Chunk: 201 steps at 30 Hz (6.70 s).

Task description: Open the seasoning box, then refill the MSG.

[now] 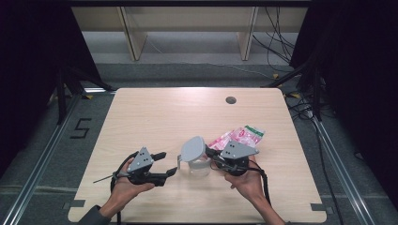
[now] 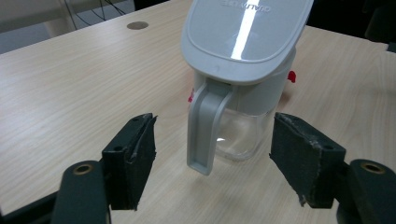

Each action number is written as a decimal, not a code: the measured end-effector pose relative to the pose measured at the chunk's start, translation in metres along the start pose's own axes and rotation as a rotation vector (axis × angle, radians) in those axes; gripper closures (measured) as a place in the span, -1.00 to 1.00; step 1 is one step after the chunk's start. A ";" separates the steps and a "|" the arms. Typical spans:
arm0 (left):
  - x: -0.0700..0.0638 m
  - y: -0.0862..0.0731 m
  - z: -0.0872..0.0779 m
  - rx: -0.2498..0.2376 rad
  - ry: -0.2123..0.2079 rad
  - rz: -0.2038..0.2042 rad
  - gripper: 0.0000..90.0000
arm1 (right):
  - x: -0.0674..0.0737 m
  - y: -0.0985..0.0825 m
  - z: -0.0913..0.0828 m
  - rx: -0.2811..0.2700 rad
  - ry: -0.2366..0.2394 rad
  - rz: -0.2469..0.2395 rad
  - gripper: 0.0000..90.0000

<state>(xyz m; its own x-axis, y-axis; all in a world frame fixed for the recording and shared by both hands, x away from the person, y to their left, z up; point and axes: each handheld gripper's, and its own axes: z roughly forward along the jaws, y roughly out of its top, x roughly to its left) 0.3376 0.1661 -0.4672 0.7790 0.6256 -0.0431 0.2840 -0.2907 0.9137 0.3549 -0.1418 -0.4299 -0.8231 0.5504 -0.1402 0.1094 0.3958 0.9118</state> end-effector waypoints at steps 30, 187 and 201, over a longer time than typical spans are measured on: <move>-0.006 -0.022 -0.015 0.025 0.042 -0.021 -0.56 | 0.028 0.029 0.025 -0.027 0.078 -0.035 0.97; -0.088 -0.015 0.045 0.027 -0.111 0.104 -0.34 | -0.052 -0.001 -0.099 -0.198 -0.235 0.246 1.00; -0.118 -0.006 0.081 0.006 -0.064 0.110 -0.21 | -0.034 0.024 -0.105 -0.254 -0.146 0.224 1.00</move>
<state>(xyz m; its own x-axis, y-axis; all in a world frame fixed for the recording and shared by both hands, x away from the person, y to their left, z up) 0.2892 0.0355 -0.5006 0.8398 0.5420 0.0311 0.1981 -0.3595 0.9119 0.3270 -0.2282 -0.3626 -0.7040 0.7092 0.0365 0.1204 0.0686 0.9904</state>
